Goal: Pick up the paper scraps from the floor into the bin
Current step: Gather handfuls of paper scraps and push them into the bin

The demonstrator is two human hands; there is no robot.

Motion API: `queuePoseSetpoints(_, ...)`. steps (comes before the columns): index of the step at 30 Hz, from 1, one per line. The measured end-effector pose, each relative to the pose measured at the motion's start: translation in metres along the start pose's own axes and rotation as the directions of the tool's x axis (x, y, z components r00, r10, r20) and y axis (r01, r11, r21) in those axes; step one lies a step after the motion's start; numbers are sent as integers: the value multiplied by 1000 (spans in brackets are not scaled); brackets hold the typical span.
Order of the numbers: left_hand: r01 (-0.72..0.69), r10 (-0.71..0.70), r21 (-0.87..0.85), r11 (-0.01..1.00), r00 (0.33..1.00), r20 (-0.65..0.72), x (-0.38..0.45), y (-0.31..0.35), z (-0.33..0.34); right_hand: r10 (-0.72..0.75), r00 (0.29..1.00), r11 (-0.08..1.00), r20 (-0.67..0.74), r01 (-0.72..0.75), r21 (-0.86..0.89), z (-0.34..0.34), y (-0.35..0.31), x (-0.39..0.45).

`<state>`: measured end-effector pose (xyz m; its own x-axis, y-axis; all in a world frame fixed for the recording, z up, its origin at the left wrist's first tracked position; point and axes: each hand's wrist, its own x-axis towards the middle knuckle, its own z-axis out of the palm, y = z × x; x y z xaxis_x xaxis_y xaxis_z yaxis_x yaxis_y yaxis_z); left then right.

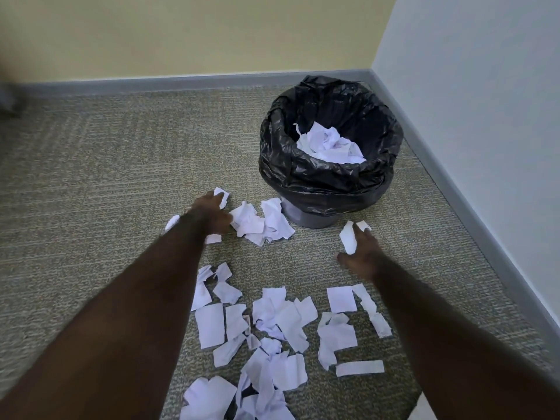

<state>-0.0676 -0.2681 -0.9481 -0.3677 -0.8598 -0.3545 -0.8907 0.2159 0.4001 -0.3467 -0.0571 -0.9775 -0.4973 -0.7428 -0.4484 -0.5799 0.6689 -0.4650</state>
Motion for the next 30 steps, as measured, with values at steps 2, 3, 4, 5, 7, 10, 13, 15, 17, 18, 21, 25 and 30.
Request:
queuePoseSetpoints(2,37,-38,25,999,998,53,5,-2,2,0,1000,1000,31,0,-2,5,0,-1)
queuePoseSetpoints(3,56,-60,46,997,995,78,10,-2,6,-3,999,1000,36,3,11,7,1,1)
queuePoseSetpoints(4,67,-73,66,996,992,101,12,-5,6,-6,999,1000,46,4,29,10,-1,1)
queuePoseSetpoints(5,66,-74,72,995,990,121,17,-8,11,-5,998,999,56,3,37,11,1,1)
queuePoseSetpoints(7,43,-55,90,995,991,125,23,-12,18,-10,998,999,65,7,39,14,1,0)
queuePoseSetpoints(10,34,-47,132,991,995,93,19,-8,29,-27,998,1000,65,26,14,20,2,-2)
queuePoseSetpoints(13,10,-24,96,995,989,146,9,9,41,-35,993,999,110,37,-11,26,-3,-8)
queuePoseSetpoints(15,-41,34,43,998,988,148,5,13,46,-61,991,998,119,63,-10,32,-14,-9)
queuePoseSetpoints(17,-85,85,-6,996,989,124,1,18,55,-93,987,995,132,96,-16,38,-25,-12)
queuePoseSetpoints(18,-71,76,-42,997,989,130,-4,21,57,-111,984,994,143,113,-9,41,-31,-12)
queuePoseSetpoints(21,-99,107,-80,992,988,109,-14,31,66,-133,979,991,156,130,28,49,-50,-13)
queuePoseSetpoints(25,-112,118,-131,985,992,38,-26,41,77,-174,973,983,150,162,88,55,-65,-16)
queuePoseSetpoints(30,-112,124,-211,971,991,43,-41,41,83,-217,974,958,63,200,208,68,-73,-17)
